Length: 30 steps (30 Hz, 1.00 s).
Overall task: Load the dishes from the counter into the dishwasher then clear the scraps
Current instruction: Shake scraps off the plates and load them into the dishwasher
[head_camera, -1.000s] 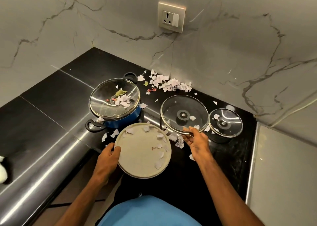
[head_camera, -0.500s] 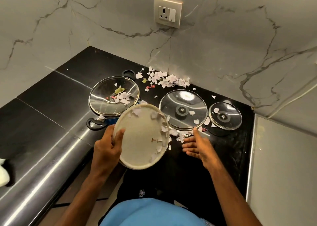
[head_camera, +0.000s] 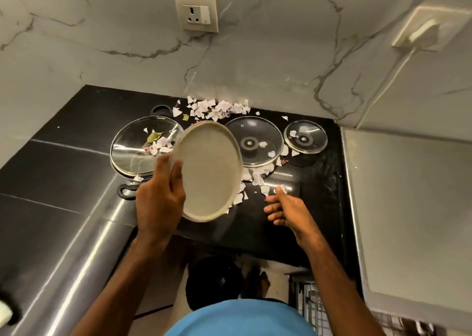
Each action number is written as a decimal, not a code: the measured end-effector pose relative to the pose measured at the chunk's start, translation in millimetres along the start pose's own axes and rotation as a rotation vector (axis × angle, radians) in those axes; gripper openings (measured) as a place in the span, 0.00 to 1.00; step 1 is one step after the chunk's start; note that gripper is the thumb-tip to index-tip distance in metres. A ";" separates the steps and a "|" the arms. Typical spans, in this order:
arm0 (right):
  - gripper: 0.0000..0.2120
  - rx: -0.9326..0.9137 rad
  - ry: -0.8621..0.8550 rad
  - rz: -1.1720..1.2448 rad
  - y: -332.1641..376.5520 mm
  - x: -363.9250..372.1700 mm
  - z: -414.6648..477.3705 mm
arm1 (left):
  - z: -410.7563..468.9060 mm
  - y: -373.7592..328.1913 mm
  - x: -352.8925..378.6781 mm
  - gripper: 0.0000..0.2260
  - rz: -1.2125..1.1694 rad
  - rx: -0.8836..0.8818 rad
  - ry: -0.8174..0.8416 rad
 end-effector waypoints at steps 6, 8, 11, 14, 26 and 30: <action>0.22 -0.197 -0.095 0.194 19.6 3.7 -85.5 | -28.2 43.3 41.4 0.09 -0.428 -0.265 0.423; 0.20 -0.209 -0.182 0.219 12.4 -5.3 -114.9 | -51.5 40.0 56.4 0.10 -0.467 -0.261 0.576; 0.12 -0.203 -0.341 0.218 -12.5 -31.0 -153.6 | -86.9 22.9 73.1 0.11 -0.477 -0.227 0.716; 0.10 -0.178 -0.485 0.227 -47.9 -66.6 -194.5 | -125.1 -1.1 96.0 0.11 -0.496 -0.222 0.894; 0.04 -0.102 -0.983 0.483 -162.3 -203.8 -330.7 | -253.7 -149.5 198.1 0.13 -0.352 0.175 1.303; 0.06 -0.111 -1.128 0.511 -212.6 -258.4 -378.5 | -316.4 -205.2 242.0 0.16 -0.281 0.284 1.416</action>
Point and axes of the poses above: each hand's wrist, its own z-axis towards the middle knuckle, its own x-axis out of the palm, y = z × x, the point moved 10 cm from there along z, towards the middle knuckle, and after that the axes turned 6 degrees about -x, right-handed, at the moved point
